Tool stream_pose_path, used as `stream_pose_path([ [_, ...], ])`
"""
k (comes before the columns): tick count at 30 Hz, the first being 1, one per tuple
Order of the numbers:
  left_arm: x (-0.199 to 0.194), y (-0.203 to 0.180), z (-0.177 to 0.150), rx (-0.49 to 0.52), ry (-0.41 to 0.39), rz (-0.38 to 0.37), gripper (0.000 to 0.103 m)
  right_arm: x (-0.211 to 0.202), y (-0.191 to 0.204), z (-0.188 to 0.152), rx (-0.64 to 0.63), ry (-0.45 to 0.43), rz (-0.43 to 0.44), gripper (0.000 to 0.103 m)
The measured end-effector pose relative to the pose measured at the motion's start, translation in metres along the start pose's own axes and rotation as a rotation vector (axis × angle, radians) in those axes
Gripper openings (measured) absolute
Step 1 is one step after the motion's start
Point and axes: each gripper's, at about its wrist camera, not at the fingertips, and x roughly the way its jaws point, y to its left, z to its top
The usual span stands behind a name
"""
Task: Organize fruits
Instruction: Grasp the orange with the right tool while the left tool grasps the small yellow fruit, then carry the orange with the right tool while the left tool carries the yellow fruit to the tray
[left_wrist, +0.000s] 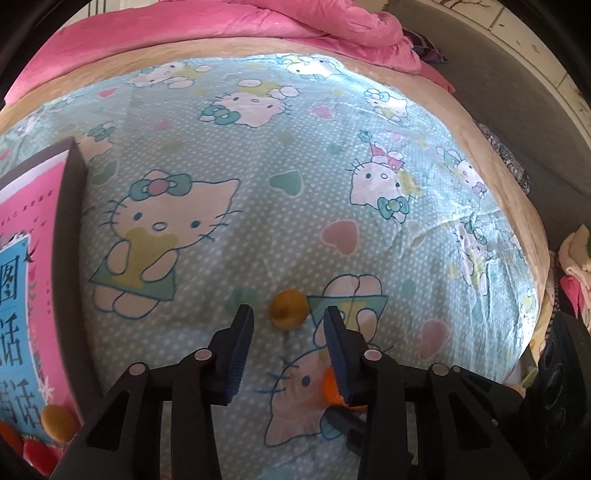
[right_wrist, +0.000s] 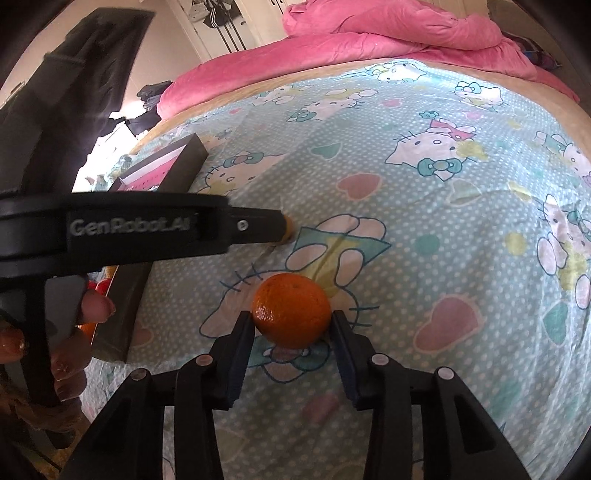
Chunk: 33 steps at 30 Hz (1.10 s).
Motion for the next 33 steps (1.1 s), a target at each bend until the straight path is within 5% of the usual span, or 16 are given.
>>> stream_pose_path([
  [11, 0.017, -0.002, 0.004, 0.011, 0.031, 0.008, 0.025, -0.003, -0.003, 0.001, 0.005, 0.001, 0.007, 0.042],
  [18, 0.014, 0.001, 0.001, 0.009, 0.018, 0.004, 0.024, -0.003, -0.002, 0.001, 0.003, 0.000, 0.005, 0.042],
  [33, -0.079, 0.039, -0.037, -0.065, -0.111, -0.002, 0.024, -0.022, 0.023, 0.000, -0.054, -0.048, 0.058, 0.042],
])
